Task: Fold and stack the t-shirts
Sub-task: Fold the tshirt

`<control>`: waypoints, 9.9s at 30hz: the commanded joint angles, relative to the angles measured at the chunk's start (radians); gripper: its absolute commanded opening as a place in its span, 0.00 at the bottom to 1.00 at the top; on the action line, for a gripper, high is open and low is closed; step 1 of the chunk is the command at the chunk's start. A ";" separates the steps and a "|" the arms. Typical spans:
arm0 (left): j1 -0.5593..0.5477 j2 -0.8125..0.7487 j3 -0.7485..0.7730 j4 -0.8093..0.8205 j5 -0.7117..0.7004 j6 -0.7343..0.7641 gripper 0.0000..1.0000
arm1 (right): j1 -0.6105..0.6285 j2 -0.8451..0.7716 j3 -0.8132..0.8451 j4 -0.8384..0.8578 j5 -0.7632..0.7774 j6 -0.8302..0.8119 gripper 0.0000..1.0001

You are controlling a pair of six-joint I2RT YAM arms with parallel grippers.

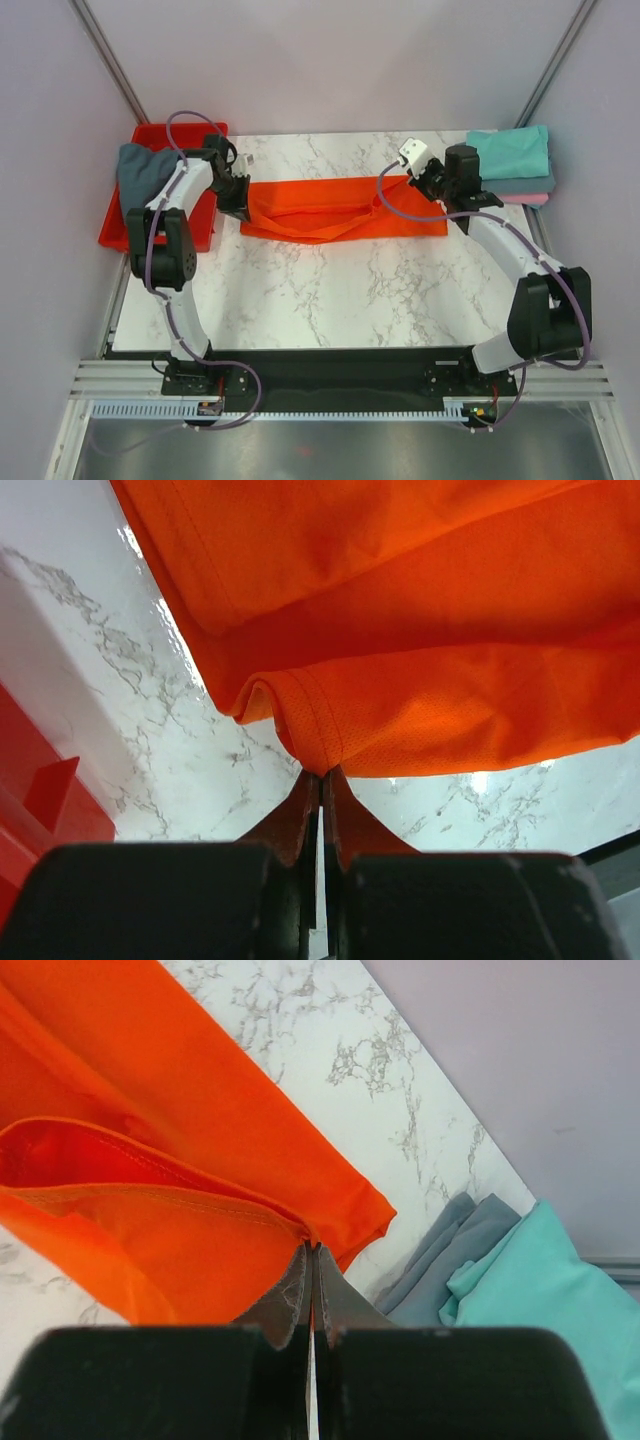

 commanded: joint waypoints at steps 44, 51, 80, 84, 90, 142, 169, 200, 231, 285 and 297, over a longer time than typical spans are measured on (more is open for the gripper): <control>-0.017 0.059 0.198 0.071 -0.028 -0.054 0.94 | -0.021 0.361 0.409 0.016 0.129 0.421 0.64; -0.019 0.185 0.264 0.065 0.009 -0.067 0.86 | -0.128 0.493 0.447 -0.104 -0.108 0.847 0.62; -0.169 0.224 0.107 0.071 -0.197 0.012 0.73 | -0.178 1.024 0.908 -0.242 -0.188 0.915 0.59; -0.254 0.110 -0.033 0.082 -0.198 -0.004 0.73 | -0.176 1.100 1.027 -0.204 -0.185 0.947 0.61; -0.353 -0.042 -0.136 0.082 -0.253 0.002 0.74 | -0.168 1.124 1.154 -0.136 -0.187 0.941 0.62; -0.170 0.159 0.004 0.000 0.086 0.042 0.03 | -0.204 1.007 0.841 -0.115 -0.243 1.122 0.59; -0.610 0.050 -0.104 -0.013 0.222 0.030 0.02 | -0.070 1.120 1.044 -0.026 -0.199 1.134 0.60; -0.439 -0.347 -0.231 0.161 0.176 -0.314 0.87 | -0.205 0.190 0.038 -0.228 -0.484 1.335 0.60; -0.442 -0.232 -0.760 0.527 0.442 -0.804 0.72 | -0.010 0.048 -0.511 -0.365 -0.463 1.412 0.56; -0.434 -0.324 -0.590 0.496 0.406 -0.702 0.02 | 0.050 -0.073 -0.262 -0.309 -0.464 1.328 0.00; -0.315 -0.139 -0.189 0.441 0.328 -0.542 0.02 | -0.066 0.165 0.062 -0.221 -0.443 1.277 0.00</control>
